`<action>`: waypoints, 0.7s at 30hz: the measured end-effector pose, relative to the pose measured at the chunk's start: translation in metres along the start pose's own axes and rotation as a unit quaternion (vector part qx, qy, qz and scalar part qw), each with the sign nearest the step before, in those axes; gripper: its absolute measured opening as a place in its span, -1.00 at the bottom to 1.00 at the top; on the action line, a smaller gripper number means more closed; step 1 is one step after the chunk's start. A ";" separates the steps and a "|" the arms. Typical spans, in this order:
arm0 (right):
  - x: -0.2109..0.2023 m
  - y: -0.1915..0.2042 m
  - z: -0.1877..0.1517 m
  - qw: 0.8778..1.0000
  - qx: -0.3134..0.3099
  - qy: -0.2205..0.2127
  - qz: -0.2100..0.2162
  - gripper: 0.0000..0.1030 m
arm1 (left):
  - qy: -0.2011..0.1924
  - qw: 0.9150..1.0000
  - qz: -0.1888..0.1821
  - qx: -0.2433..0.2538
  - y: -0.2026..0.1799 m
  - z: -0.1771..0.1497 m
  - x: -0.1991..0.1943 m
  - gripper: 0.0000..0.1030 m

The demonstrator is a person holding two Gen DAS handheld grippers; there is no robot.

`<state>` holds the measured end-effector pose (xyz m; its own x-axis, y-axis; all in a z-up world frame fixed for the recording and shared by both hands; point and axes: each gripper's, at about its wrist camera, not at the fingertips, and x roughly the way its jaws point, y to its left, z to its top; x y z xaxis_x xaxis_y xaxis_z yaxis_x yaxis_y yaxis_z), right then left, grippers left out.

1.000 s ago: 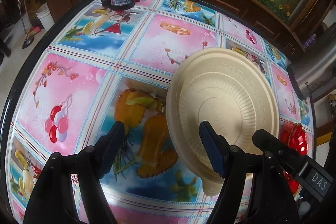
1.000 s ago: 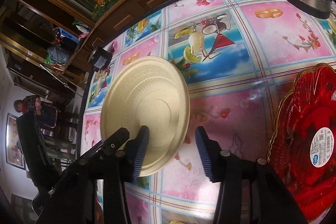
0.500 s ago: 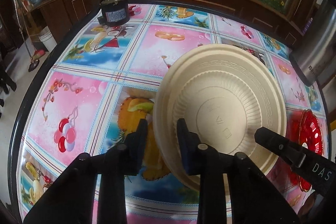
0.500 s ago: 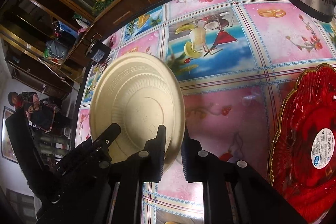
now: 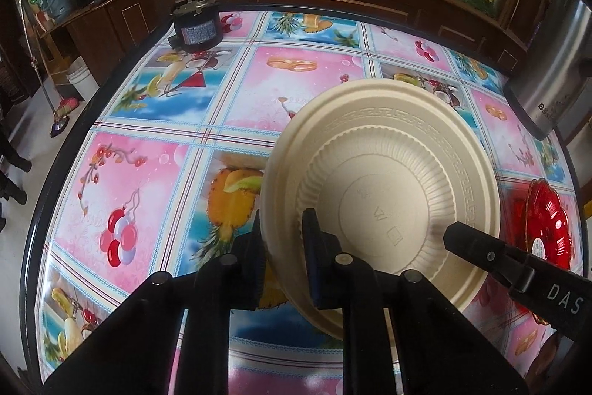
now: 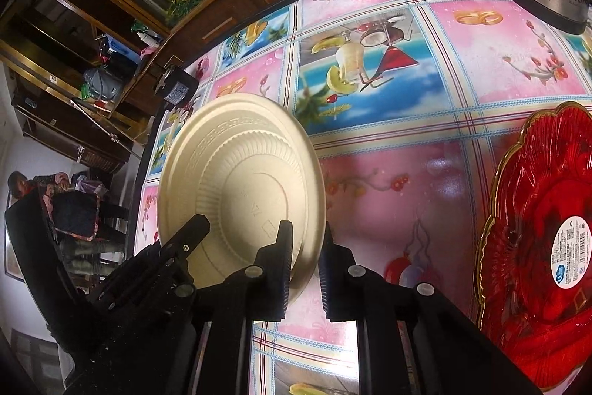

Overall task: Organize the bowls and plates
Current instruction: 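Carry the beige bowl over the stack held by the right tool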

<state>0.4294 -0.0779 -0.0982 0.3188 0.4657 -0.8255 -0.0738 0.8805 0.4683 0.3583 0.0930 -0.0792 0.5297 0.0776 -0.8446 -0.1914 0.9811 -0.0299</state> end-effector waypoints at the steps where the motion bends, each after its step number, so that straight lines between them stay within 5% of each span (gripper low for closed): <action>1: 0.000 0.000 -0.001 1.000 0.000 0.001 0.001 -0.75 | 0.000 1.000 0.001 0.001 0.000 -0.001 -0.001 -0.71; 21: -0.020 0.007 -0.028 1.000 -0.010 0.005 0.006 -0.75 | -0.011 1.000 -0.003 0.014 0.004 -0.025 -0.033 -0.70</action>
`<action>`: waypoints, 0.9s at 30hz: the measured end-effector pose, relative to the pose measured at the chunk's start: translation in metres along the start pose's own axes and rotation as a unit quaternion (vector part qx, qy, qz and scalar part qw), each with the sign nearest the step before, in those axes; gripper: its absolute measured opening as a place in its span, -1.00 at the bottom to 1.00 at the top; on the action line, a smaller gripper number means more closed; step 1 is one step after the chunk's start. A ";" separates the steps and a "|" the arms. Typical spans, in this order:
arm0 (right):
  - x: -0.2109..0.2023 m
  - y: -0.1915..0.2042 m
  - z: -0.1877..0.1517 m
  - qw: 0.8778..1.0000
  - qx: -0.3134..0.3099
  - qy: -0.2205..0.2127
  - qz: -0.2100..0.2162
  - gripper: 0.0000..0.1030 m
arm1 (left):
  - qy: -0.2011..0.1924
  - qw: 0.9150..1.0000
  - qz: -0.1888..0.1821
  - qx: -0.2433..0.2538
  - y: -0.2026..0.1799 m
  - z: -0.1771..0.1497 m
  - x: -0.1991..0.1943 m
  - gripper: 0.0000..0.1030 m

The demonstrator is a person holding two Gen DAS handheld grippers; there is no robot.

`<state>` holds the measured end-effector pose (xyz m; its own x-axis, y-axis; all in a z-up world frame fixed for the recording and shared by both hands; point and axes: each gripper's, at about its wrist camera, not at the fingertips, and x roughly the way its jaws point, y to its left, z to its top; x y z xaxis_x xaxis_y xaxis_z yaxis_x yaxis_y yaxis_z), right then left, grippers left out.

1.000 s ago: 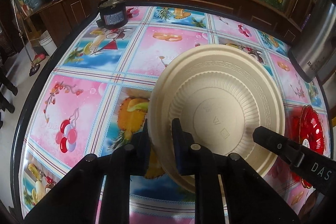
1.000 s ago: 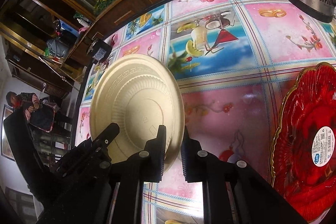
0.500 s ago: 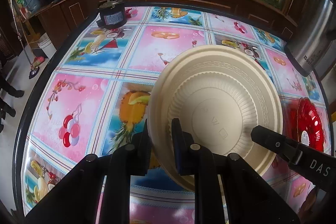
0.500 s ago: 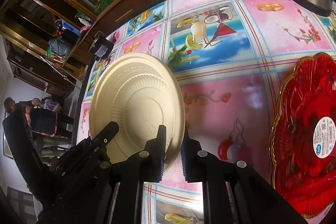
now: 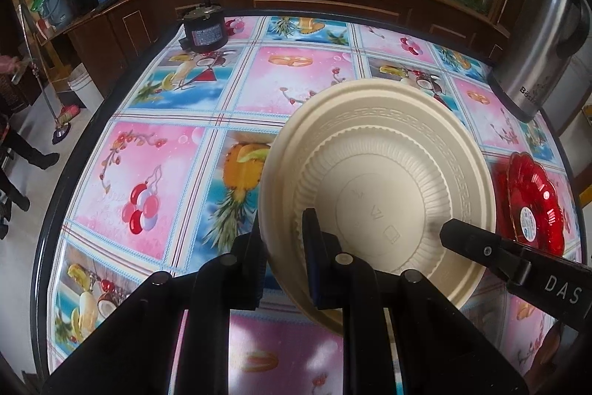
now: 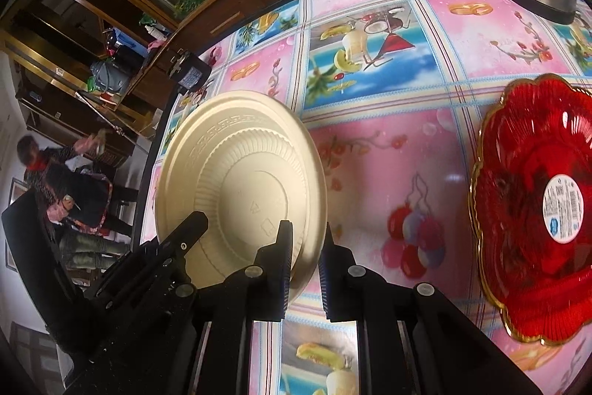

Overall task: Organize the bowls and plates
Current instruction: 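Carry the beige bowl over the stack held by the right tool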

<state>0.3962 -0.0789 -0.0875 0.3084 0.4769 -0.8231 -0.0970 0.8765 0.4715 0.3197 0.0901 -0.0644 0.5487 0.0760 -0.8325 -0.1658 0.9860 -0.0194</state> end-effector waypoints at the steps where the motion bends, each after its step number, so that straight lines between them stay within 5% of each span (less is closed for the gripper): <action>1: -0.002 0.001 -0.002 1.000 0.000 0.000 0.001 -0.75 | 0.000 1.000 0.000 0.001 0.001 -0.002 -0.002 -0.70; 27: -0.062 0.020 -0.060 0.999 -0.023 -0.021 0.011 -0.75 | -0.023 1.000 -0.005 0.013 0.003 -0.042 -0.072 -0.70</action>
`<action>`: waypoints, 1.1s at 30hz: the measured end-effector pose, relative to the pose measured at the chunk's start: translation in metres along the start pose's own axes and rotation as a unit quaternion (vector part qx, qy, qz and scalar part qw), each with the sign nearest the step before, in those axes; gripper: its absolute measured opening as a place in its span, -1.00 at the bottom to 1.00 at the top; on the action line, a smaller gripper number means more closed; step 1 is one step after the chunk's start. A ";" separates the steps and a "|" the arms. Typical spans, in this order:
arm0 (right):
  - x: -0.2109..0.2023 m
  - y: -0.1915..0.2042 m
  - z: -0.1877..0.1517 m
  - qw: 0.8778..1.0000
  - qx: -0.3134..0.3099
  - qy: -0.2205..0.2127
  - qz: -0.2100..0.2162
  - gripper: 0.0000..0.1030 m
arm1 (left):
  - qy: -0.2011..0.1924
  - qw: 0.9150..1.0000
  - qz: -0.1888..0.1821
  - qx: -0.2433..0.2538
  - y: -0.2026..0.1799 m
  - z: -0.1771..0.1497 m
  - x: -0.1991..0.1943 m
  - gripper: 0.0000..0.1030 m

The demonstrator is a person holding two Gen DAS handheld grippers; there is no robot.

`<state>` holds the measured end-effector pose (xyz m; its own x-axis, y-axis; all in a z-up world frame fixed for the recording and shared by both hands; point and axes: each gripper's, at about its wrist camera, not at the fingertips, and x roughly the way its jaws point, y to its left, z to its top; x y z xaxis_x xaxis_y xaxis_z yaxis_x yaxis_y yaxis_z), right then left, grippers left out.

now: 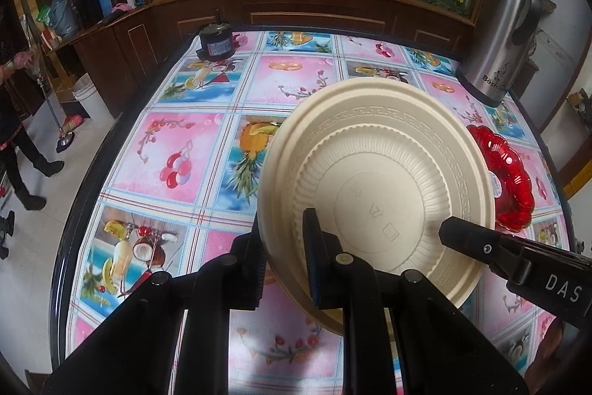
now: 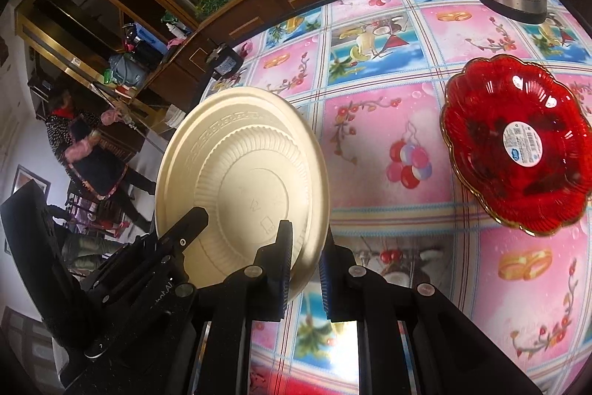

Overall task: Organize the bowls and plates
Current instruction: 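Carry the beige bowl over the stack held by the right tool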

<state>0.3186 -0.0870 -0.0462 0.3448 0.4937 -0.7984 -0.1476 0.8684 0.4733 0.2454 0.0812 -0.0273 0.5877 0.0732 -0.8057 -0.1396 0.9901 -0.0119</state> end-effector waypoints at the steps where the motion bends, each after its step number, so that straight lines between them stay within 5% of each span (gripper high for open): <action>1: -0.002 0.001 -0.002 1.000 -0.001 -0.001 0.001 -0.75 | -0.001 1.000 0.000 0.000 0.000 -0.002 -0.003 -0.70; 33: -0.090 0.017 -0.079 0.998 -0.034 -0.040 0.019 -0.74 | -0.038 0.999 -0.008 0.003 -0.007 -0.060 -0.098 -0.69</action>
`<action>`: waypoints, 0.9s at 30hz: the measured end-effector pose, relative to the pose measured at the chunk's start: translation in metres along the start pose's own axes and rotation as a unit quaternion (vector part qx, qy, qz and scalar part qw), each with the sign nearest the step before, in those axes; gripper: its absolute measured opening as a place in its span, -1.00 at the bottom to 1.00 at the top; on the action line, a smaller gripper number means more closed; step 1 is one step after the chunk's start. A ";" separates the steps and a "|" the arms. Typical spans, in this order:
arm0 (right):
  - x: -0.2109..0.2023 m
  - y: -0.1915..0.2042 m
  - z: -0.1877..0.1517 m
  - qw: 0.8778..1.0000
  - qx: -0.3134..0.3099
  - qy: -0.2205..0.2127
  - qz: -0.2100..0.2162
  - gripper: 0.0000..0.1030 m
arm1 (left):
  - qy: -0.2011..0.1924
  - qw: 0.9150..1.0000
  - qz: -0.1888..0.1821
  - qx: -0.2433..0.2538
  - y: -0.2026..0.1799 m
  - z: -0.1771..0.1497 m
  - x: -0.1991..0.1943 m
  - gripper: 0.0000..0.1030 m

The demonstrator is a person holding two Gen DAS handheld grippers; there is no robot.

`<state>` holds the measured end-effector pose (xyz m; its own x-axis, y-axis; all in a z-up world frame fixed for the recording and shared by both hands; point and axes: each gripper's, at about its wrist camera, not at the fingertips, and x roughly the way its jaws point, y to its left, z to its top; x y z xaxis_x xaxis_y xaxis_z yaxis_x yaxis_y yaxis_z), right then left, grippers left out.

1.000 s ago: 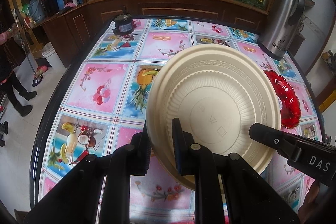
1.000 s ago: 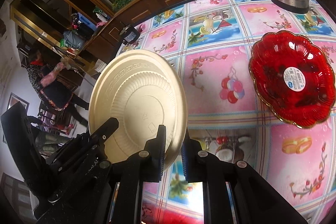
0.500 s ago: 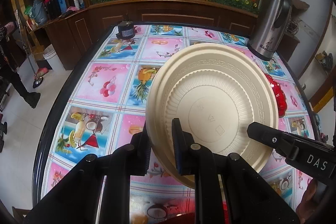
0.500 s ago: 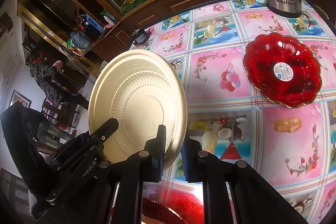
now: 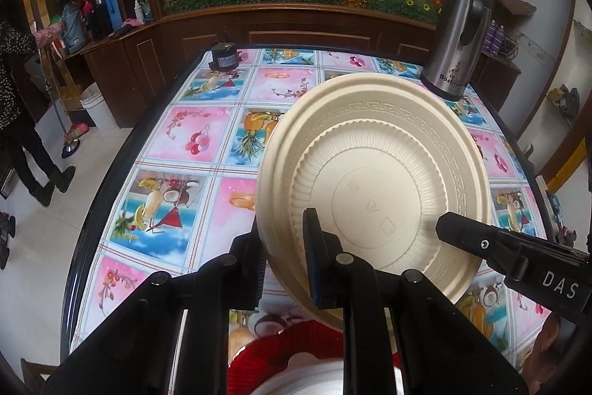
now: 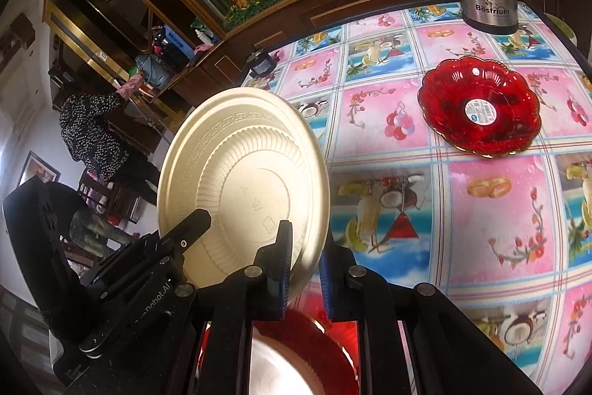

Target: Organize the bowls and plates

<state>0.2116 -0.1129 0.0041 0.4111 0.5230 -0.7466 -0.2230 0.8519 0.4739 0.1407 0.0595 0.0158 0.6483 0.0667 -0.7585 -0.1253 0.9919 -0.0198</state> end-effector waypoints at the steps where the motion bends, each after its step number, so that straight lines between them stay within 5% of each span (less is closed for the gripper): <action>1: -0.003 0.000 -0.003 1.000 -0.001 -0.002 0.000 -0.74 | -0.001 1.000 -0.001 0.000 0.000 -0.003 -0.004 -0.69; 27: -0.054 0.013 -0.081 0.999 -0.029 -0.019 0.002 -0.74 | -0.018 1.000 -0.014 -0.009 0.000 -0.069 -0.060 -0.68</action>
<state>0.1144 -0.1277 0.0128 0.4435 0.5259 -0.7258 -0.2746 0.8506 0.4485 0.0499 0.0478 0.0169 0.6787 0.0425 -0.7332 -0.1194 0.9914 -0.0530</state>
